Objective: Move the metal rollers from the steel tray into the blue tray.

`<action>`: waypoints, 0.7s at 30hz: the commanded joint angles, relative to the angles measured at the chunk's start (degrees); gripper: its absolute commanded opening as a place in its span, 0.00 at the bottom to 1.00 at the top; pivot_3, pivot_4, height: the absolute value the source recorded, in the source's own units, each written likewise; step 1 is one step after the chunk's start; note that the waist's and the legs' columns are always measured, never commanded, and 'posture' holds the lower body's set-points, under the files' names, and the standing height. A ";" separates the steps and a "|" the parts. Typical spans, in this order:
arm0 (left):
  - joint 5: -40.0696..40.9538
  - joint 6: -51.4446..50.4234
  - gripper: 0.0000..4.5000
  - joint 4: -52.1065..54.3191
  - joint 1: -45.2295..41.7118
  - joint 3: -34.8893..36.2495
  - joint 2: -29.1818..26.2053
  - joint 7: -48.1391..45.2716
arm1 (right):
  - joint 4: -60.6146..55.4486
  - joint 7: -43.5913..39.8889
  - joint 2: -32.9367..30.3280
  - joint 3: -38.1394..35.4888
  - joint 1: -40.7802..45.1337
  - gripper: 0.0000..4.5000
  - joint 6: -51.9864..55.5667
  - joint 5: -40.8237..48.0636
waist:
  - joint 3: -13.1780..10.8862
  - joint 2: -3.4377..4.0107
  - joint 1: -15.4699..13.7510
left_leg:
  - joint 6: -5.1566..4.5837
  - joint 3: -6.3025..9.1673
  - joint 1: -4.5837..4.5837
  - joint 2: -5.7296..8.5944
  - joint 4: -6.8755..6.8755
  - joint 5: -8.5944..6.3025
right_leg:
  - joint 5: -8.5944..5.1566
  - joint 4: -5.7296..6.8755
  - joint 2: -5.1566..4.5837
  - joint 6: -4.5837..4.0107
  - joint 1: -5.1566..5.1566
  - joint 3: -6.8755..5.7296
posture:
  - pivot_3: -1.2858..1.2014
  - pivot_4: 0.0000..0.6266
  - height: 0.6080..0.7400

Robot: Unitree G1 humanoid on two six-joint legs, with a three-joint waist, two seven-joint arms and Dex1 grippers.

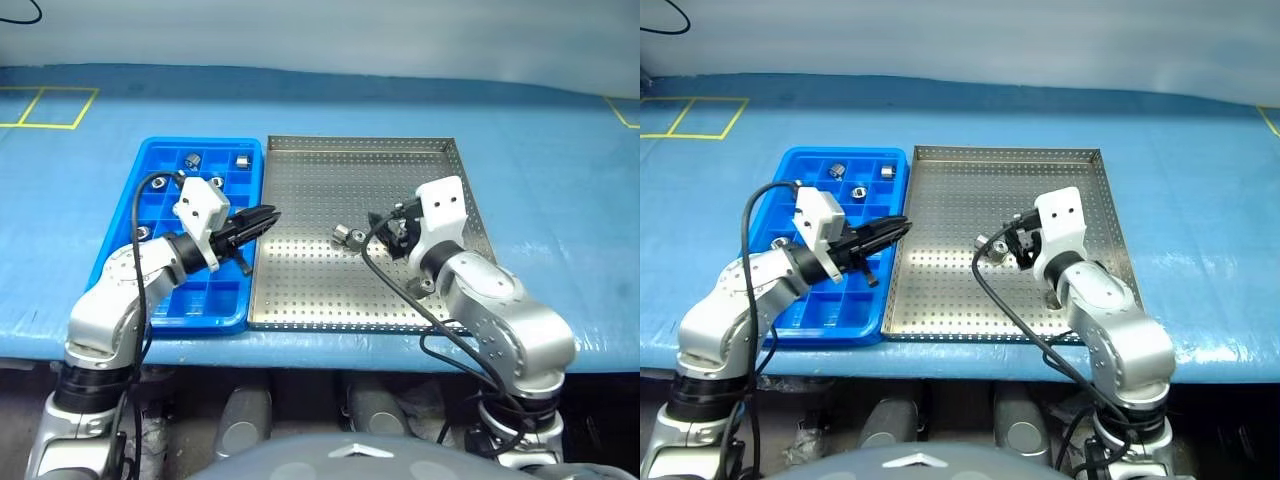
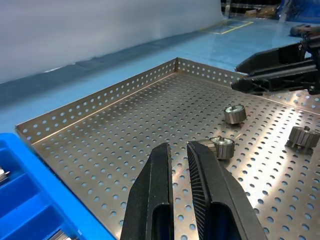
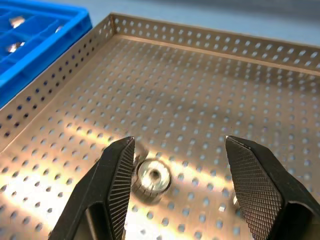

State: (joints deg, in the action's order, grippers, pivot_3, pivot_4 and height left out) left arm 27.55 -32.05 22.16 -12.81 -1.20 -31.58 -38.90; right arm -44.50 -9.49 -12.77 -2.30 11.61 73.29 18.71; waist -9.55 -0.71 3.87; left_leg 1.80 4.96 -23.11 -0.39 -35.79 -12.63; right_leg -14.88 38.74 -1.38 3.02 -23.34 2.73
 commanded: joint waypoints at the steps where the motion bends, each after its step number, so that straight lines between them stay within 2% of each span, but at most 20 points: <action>1: -1.94 0.42 0.13 -1.44 -1.25 -2.58 0.19 -0.71 | -3.09 -1.67 -0.49 -1.33 -0.33 0.68 5.15 2.96 | 0.00 0.00 0.28 | 0.00 -0.03 0.00 0.00 -0.01 0.00 | 0.00 0.00 0.00 0.03 0.00 0.04 | 0.48 0.24 1.00; 6: -2.96 0.90 0.13 -2.06 -0.96 -4.73 1.28 -0.74 | 0.10 -0.89 0.10 2.26 -1.15 0.68 3.03 2.08 | 0.00 -0.01 0.52 | 0.00 -0.09 -0.01 0.01 -0.08 0.00 | 0.04 0.00 0.00 0.15 -0.01 0.12 | 0.48 0.24 1.00; 10: -2.90 0.75 0.13 -1.55 -0.17 -4.60 1.74 -0.66 | 3.62 0.29 -1.47 7.73 -0.46 0.68 -1.80 -0.97 | 0.00 -0.01 0.69 | 0.00 -0.16 -0.01 0.01 -0.13 0.00 | 0.07 -0.01 0.00 0.20 -0.02 0.21 | 0.48 0.24 1.00; 14: -3.19 0.81 0.13 -1.18 0.55 -4.67 1.90 -0.40 | 7.89 -2.05 -4.95 12.75 1.31 0.68 -6.55 -2.72 | -0.01 -0.02 0.64 | -0.01 -0.24 -0.02 0.03 -0.17 0.00 | 0.11 -0.01 -0.01 0.27 -0.03 0.28 | 0.49 0.24 1.00; 17: -3.29 0.70 0.13 -0.43 1.47 -4.49 1.96 0.21 | 9.72 -3.40 -7.27 15.14 2.50 0.80 -8.82 -3.86 | -0.01 -0.02 0.49 | -0.01 -0.27 -0.01 0.03 -0.18 -0.01 | 0.12 -0.02 -0.01 0.30 -0.03 0.30 | 0.50 0.24 1.00; 19: -3.00 0.52 0.13 0.29 2.26 -4.09 1.97 0.65 | 9.66 -3.01 -7.83 15.52 2.83 0.95 -9.62 -4.73 | -0.01 -0.03 0.30 | -0.01 -0.26 -0.02 0.03 -0.18 -0.01 | 0.12 -0.02 -0.01 0.29 -0.03 0.30 | 0.51 0.24 1.00; 20: -2.89 0.49 0.13 0.63 2.73 -3.90 1.94 0.82 | 9.62 -2.63 -8.02 15.46 2.93 0.99 -9.64 -5.24 | -0.01 -0.03 0.24 | -0.02 -0.26 -0.02 0.03 -0.17 -0.01 | 0.12 -0.02 -0.01 0.29 -0.03 0.30 | 0.51 0.24 1.00; 21: -2.86 0.57 0.13 0.95 3.25 -3.74 1.89 0.95 | 9.69 -2.95 -8.60 15.47 3.05 0.99 -9.74 -5.48 | -0.01 -0.02 0.17 | -0.02 -0.26 -0.02 0.03 -0.17 -0.01 | 0.13 -0.02 -0.01 0.29 -0.04 0.31 | 0.51 0.24 1.00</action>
State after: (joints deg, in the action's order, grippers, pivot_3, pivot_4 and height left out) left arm 24.76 -32.03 20.20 -9.73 -6.12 -29.67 -38.37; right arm -33.80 -12.40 -20.57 13.31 13.57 65.01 14.02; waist -9.55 -0.74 4.03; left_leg 1.78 4.70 -23.13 -0.36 -35.96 -12.64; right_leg -14.75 38.72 -1.39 3.31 -23.38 3.05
